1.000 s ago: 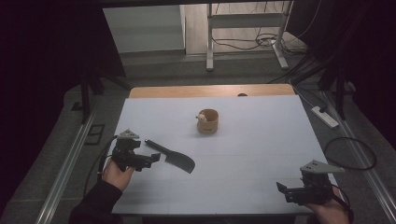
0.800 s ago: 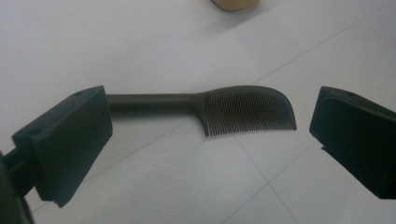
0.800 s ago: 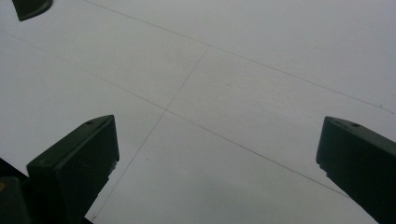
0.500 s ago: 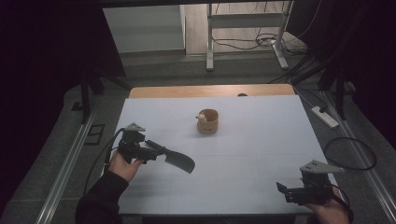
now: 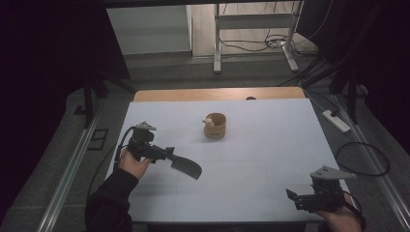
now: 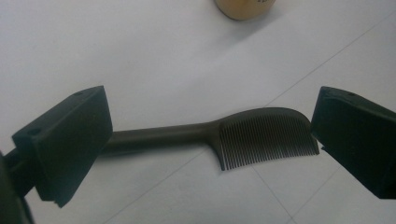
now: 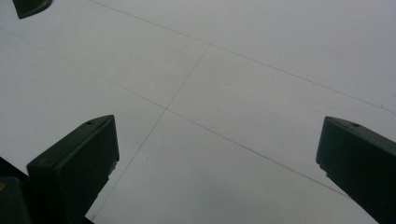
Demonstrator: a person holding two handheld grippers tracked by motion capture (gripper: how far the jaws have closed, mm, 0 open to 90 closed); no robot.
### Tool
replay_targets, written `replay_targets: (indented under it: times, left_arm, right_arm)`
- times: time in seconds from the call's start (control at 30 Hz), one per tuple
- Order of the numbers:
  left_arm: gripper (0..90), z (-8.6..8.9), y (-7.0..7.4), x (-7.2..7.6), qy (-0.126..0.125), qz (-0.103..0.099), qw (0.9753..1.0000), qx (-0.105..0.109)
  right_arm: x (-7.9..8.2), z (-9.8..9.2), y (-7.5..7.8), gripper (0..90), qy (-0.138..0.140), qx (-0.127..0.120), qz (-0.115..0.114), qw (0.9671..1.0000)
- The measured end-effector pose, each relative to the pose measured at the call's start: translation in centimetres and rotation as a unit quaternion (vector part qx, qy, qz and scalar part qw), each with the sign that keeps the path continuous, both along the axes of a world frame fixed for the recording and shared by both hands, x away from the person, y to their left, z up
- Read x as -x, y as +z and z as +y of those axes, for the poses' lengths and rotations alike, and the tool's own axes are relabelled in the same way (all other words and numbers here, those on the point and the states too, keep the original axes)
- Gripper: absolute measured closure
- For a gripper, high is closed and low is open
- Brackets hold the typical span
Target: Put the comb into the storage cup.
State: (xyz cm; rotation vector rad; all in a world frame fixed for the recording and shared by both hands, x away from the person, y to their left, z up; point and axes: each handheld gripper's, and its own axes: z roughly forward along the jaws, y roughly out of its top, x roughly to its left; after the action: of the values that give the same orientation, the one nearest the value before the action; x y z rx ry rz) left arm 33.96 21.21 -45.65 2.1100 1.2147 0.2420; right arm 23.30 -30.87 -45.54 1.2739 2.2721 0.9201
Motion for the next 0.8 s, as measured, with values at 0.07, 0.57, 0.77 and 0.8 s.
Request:
replay_targets:
  times: [0.07, 0.57, 0.77, 0.8]
  left_arm:
    - [0.0, -0.1, -0.1, -0.3, 0.0, 0.002, 1.0, -0.004]
    - [0.0, -1.1, -1.0, -2.5, -0.002, 0.018, 0.9997, -0.018]
    - [0.0, -1.8, -1.4, -3.3, -0.004, 0.026, 0.9996, -0.014]
    - [0.0, -1.9, -1.5, -3.5, -0.002, 0.026, 0.9995, -0.016]
  right_arm:
    - [0.0, 0.0, 0.0, 0.0, 0.0, 0.0, 0.0, 1.0]
    - [0.0, 0.0, 0.0, 0.0, 0.001, 0.002, 0.001, 1.0]
    - [0.0, 0.0, 0.0, 0.0, 0.001, 0.001, 0.001, 1.0]
    - [0.0, 0.0, 0.0, 0.0, 0.001, 0.001, 0.002, 1.0]
